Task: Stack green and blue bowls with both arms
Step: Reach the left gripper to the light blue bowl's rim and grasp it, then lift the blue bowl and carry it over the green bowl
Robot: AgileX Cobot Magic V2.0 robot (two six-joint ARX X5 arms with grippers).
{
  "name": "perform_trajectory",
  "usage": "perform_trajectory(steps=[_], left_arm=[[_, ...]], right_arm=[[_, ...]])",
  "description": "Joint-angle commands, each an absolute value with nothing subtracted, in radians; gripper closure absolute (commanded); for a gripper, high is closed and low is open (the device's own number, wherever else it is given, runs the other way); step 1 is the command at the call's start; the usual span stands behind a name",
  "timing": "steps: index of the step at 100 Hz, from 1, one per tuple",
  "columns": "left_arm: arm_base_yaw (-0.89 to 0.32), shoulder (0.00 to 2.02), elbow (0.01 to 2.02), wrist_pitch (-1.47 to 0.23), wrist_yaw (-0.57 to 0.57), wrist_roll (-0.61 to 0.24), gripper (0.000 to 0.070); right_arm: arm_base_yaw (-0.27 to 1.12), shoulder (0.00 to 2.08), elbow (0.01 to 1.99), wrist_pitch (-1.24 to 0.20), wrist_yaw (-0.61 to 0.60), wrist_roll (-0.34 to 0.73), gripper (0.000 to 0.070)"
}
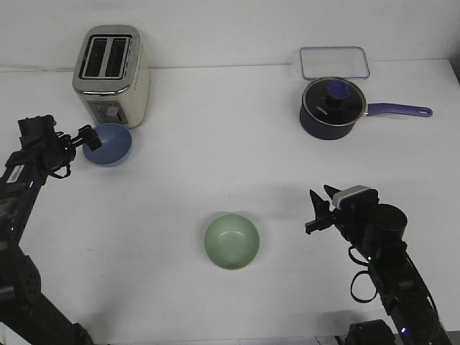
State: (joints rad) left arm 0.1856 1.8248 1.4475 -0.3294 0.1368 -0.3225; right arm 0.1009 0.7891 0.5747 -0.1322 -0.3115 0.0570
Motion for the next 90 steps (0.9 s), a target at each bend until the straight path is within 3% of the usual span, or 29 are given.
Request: perform_trajectory(steps=[1,23,27,36,48,73,90], left_arm=[[0.187,1.889,1.499,-0.346,0.14,-0.299,0.0105],[0.183,1.967,1.537,-0.348,0.14,-0.28,0.0125],[0.182,1.972,1.537,-0.352,0.14,-0.269,0.0155],[0.173,1.98,1.537,-0.368,0.141,-0.246,0.0331],[0.161,1.981,1.537,-0.381,0.14,-0.215,0.0696],[0.157,1.953,1.566,-0.449,0.152,-0.208,0.0686],[0.159,1.817,1.566,-0.513,0.205,-0.148,0.0685]], right_arm=[[0.101,0.792,0.581,-0.124,-0.315,0.063,0.044],[0.101,0.793,0.581,-0.124,-0.315,0.063,0.044],[0.101,0.793,0.581,-0.124,-0.315,0.063,0.044],[0.101,0.793,0.581,-0.123,-0.315,0.063,0.044],[0.101,0.793,0.581,-0.123,-0.315,0.063,0.044],[0.101,0.793,0.581,-0.123,-0.314,0.063,0.044],[0.101,0.793,0.581,-0.123,-0.315,0.063,0.044]])
